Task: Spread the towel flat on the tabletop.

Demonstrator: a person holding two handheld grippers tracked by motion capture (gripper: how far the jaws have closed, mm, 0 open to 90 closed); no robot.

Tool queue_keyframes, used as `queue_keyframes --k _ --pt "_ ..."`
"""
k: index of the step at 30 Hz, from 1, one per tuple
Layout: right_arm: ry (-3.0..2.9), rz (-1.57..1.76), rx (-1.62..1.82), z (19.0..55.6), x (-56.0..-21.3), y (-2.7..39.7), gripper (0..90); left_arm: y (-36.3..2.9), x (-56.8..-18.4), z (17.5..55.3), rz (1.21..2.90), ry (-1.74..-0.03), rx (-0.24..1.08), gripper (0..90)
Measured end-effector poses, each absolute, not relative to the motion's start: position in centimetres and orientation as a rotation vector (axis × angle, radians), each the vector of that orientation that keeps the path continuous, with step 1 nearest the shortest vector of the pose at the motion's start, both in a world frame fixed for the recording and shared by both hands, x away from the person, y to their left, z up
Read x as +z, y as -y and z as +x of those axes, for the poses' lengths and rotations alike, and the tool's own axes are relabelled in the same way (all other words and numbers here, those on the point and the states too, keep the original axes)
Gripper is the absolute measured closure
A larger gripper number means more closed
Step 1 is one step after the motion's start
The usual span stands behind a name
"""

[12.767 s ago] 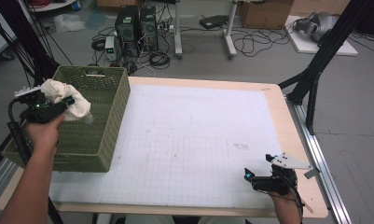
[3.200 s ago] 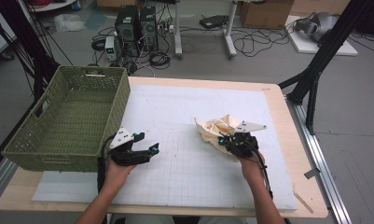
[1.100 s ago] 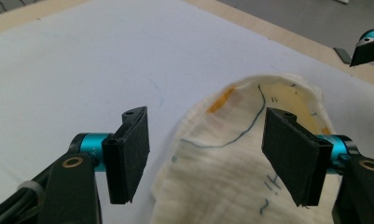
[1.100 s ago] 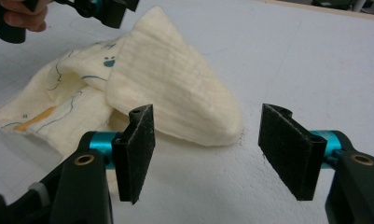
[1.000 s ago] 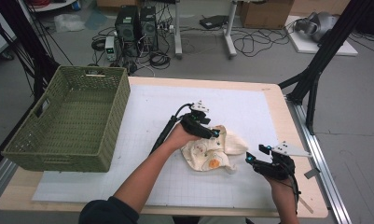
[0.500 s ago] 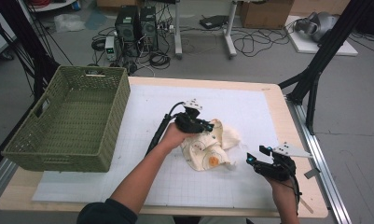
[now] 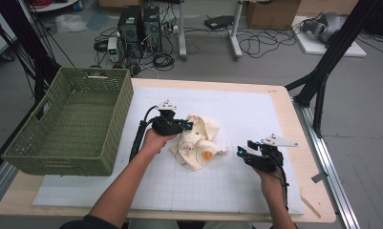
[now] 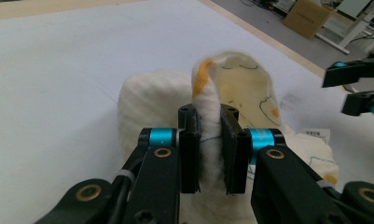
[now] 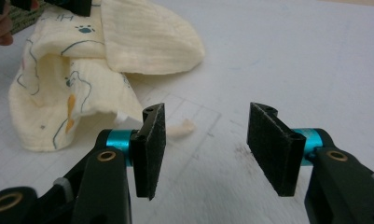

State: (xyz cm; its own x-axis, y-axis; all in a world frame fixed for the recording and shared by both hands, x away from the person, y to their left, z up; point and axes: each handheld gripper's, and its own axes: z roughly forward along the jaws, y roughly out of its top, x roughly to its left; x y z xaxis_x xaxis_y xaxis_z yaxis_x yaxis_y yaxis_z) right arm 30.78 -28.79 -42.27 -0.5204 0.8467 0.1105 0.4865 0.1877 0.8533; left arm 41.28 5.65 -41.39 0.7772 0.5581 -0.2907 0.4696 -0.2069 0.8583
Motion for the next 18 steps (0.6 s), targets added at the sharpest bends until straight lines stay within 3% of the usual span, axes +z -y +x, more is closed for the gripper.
queue_keyframes --k 7,9,11,13,18 --pt "-2.265 1.213 1.171 34.2 -44.6 24.5 45.6 -5.8 -41.8 41.0 1.843 -0.792 0.099 77.7" --pt "-2.335 1.145 1.102 34.1 -45.1 23.3 50.2 -6.0 -41.7 40.9 1.842 -0.794 0.105 77.0" --pt "-2.384 1.068 1.099 33.6 -44.8 23.0 72.7 -6.1 -41.6 40.8 1.840 -0.791 0.114 77.1" --pt "-2.408 1.034 1.066 33.1 -44.6 22.7 84.5 -6.3 -41.7 40.6 1.836 -0.800 0.125 77.7" --pt "-2.428 1.054 0.992 32.0 -44.1 23.9 86.6 -7.6 -42.5 39.9 1.876 -0.857 0.197 78.9"
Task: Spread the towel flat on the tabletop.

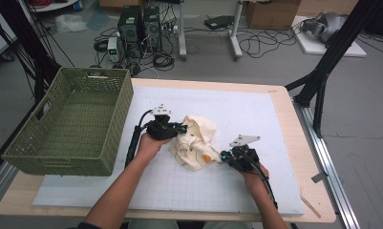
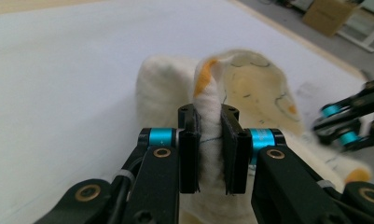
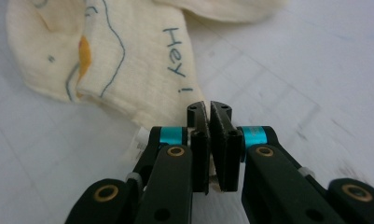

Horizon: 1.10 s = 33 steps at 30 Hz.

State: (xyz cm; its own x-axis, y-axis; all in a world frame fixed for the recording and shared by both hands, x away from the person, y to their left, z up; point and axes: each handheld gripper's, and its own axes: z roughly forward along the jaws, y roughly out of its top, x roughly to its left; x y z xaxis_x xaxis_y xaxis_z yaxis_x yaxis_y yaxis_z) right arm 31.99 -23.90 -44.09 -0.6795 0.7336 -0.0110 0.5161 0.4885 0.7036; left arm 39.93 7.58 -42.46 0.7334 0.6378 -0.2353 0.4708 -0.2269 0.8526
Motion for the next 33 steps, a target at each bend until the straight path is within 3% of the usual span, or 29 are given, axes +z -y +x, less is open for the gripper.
queue_keyframes --k 13,16,18,20,23,26,33 --pt "-2.367 1.111 0.832 27.1 -42.9 29.2 85.6 -10.2 -42.8 37.9 1.937 -0.957 0.337 78.2" --pt "-2.345 1.118 0.845 26.1 -42.7 29.9 84.8 -10.7 -42.9 37.4 1.945 -0.978 0.355 72.0" --pt "-2.325 1.132 0.880 25.8 -42.4 30.2 79.0 -11.0 -42.8 37.0 1.929 -0.994 0.372 58.3" --pt "-2.278 1.121 0.951 25.7 -42.1 30.4 61.7 -11.2 -42.3 36.5 1.912 -0.980 0.403 47.3" --pt "-2.192 1.140 1.064 25.7 -41.9 30.7 44.0 -11.3 -41.3 35.9 1.859 -0.931 0.452 42.0" --pt "-2.146 1.151 1.126 25.9 -41.9 30.9 33.7 -11.1 -40.4 35.6 1.825 -0.895 0.464 41.8" --pt "-2.118 1.175 1.172 26.4 -42.3 31.4 28.9 -7.6 -39.5 35.6 1.880 -0.746 0.392 41.9"
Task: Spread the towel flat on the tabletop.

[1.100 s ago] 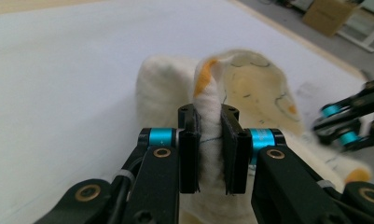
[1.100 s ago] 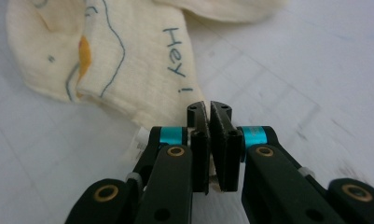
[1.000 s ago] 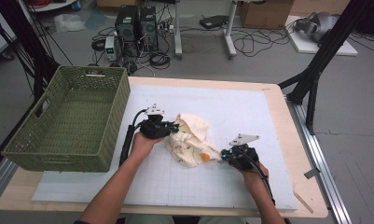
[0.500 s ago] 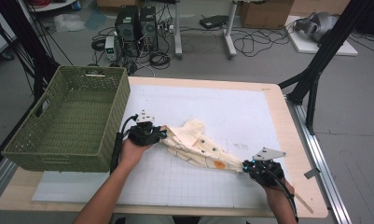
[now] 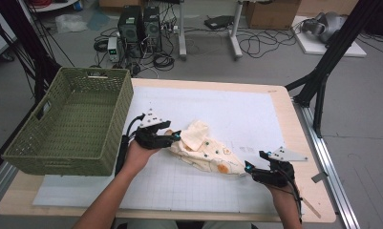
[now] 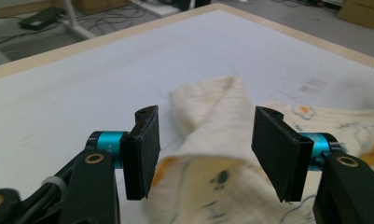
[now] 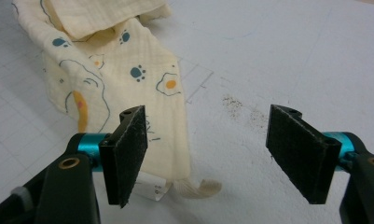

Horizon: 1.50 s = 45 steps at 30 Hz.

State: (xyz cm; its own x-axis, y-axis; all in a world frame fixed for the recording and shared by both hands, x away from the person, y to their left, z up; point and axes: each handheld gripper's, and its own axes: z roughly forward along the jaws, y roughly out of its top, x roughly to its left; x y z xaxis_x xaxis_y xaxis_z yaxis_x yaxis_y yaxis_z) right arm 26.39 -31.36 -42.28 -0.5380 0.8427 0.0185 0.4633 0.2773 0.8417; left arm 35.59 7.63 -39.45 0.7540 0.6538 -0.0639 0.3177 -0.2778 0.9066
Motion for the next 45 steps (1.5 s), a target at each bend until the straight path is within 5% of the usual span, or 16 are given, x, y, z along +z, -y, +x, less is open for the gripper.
queue_keyframes --k 12,20,22,31,45 --pt "-2.145 1.182 1.164 26.5 -42.7 31.5 28.9 -1.5 -42.7 37.0 2.117 -0.722 0.396 40.9" --pt "-2.142 1.202 1.165 26.6 -42.8 31.9 28.9 -2.2 -42.8 37.3 2.174 -0.745 0.421 78.7" --pt "-2.143 1.207 1.178 26.6 -42.9 31.8 29.1 -2.7 -42.4 37.4 2.141 -0.751 0.408 81.9" --pt "-2.146 1.171 1.206 27.9 -42.5 30.7 30.6 -7.2 -40.2 37.6 1.859 -0.869 0.296 83.4" --pt "-2.311 1.119 1.144 33.3 -43.5 22.8 45.3 -11.1 -40.5 37.4 1.778 -0.993 0.367 82.3"
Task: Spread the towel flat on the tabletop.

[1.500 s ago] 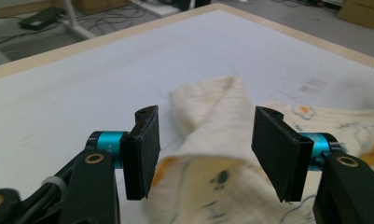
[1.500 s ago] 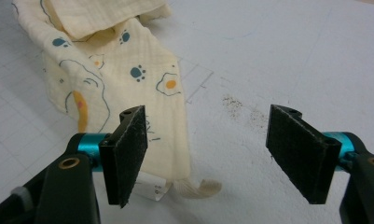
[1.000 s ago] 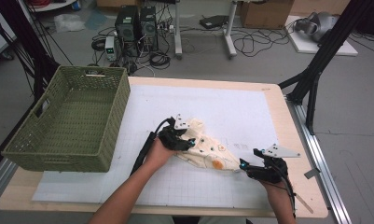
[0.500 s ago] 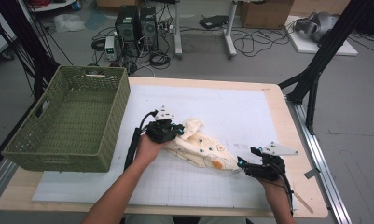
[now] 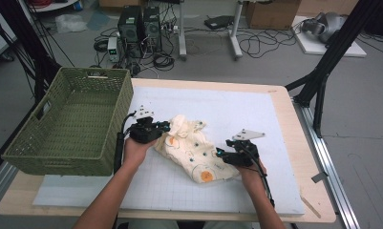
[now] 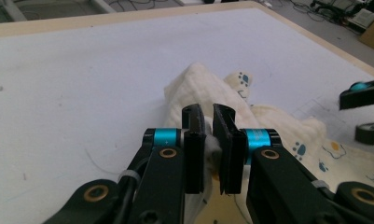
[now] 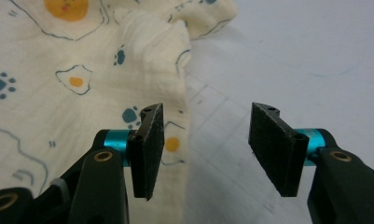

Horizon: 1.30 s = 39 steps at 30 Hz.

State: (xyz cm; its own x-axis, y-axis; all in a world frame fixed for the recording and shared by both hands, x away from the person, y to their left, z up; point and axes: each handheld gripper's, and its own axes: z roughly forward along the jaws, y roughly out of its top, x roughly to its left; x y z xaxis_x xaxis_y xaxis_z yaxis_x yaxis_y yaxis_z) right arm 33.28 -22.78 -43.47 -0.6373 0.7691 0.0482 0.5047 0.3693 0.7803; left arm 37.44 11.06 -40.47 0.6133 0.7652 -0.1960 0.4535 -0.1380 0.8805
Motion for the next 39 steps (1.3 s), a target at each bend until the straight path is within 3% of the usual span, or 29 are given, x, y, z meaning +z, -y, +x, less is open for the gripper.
queue_keyframes --k 4,5,7,8,13,26,28,30,31,34,39 --pt "-2.386 1.104 1.072 33.9 -44.8 21.1 52.5 -11.3 -40.7 37.6 1.793 -1.005 0.376 82.3" --pt "-2.396 1.071 1.083 33.8 -44.7 21.1 66.5 -11.4 -40.7 37.6 1.792 -1.008 0.376 82.3" --pt "-2.440 0.992 1.057 33.5 -44.5 21.0 82.9 -11.4 -40.7 37.6 1.784 -1.015 0.382 82.3" --pt "-2.449 0.962 1.036 33.3 -44.4 21.0 85.5 -11.5 -40.7 37.7 1.780 -1.017 0.386 82.3" --pt "-2.468 0.924 0.940 32.2 -43.9 22.2 86.7 -11.3 -40.7 37.6 1.778 -1.016 0.365 82.4" --pt "-2.380 1.111 0.864 28.4 -42.9 30.7 86.6 -9.0 -41.9 38.3 1.772 -1.060 0.306 83.1" --pt "-2.365 1.130 0.867 27.9 -42.8 31.1 84.5 -8.9 -42.3 38.6 1.768 -1.078 0.304 83.0" --pt "-2.337 1.167 0.919 27.9 -42.7 31.5 67.3 -8.9 -42.5 38.7 1.777 -1.084 0.303 80.9" --pt "-2.311 1.194 0.971 27.9 -42.6 31.7 58.1 -8.9 -42.6 38.8 1.780 -1.084 0.290 74.3" --pt "-2.221 1.182 1.079 28.2 -42.1 31.8 42.1 -9.2 -42.3 38.7 1.788 -1.067 0.299 57.2" --pt "-2.145 1.197 1.101 30.3 -41.9 31.3 36.3 -9.8 -41.7 38.2 1.808 -1.027 0.333 47.6"
